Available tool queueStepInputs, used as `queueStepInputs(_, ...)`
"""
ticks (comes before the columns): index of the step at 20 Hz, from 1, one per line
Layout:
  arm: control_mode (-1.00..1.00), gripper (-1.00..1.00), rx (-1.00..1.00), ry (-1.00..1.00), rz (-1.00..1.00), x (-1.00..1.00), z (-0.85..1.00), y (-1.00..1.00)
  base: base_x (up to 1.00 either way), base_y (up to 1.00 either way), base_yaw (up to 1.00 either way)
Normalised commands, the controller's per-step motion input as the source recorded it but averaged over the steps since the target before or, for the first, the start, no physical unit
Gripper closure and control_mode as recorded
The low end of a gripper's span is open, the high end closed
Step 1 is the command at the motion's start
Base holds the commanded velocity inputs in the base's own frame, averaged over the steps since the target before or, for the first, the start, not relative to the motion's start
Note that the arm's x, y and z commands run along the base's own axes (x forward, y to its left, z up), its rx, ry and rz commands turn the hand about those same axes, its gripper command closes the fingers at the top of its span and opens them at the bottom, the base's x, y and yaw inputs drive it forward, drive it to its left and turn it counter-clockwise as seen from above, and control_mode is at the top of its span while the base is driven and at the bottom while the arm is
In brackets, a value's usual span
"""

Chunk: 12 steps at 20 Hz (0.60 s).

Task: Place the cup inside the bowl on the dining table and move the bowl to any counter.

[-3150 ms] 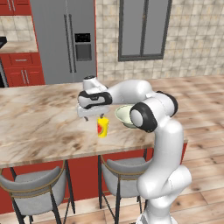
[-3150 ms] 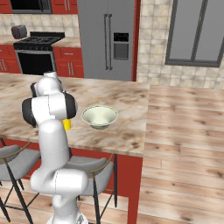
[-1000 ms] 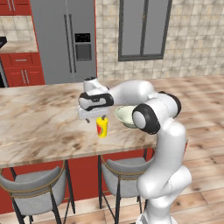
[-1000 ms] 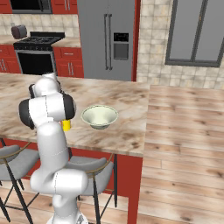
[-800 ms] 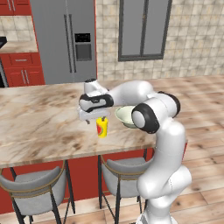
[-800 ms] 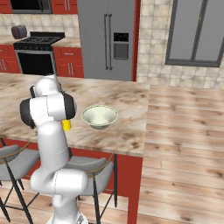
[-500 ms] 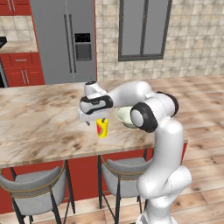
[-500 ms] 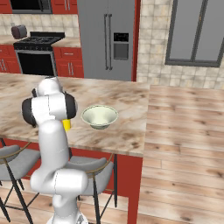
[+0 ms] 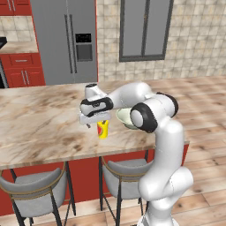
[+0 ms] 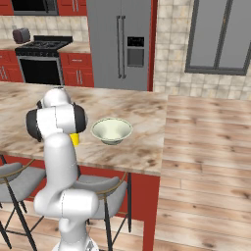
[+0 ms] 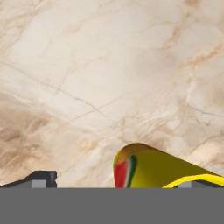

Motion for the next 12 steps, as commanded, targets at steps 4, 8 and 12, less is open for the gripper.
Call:
queueStepInputs(4, -1.0, -1.0, 0.0, 0.0, 0.0, 0.0, 0.0, 0.0, 0.0, 0.0, 0.0)
queueStepInputs(8, -1.0, 1.0, 0.0, 0.0, 0.0, 0.0, 0.0, 0.03, 0.0, 0.0, 0.0)
queueStepInputs(12, -1.0, 1.0, 0.0, 0.0, 0.0, 0.0, 0.0, 0.08, 0.0, 0.0, 0.0)
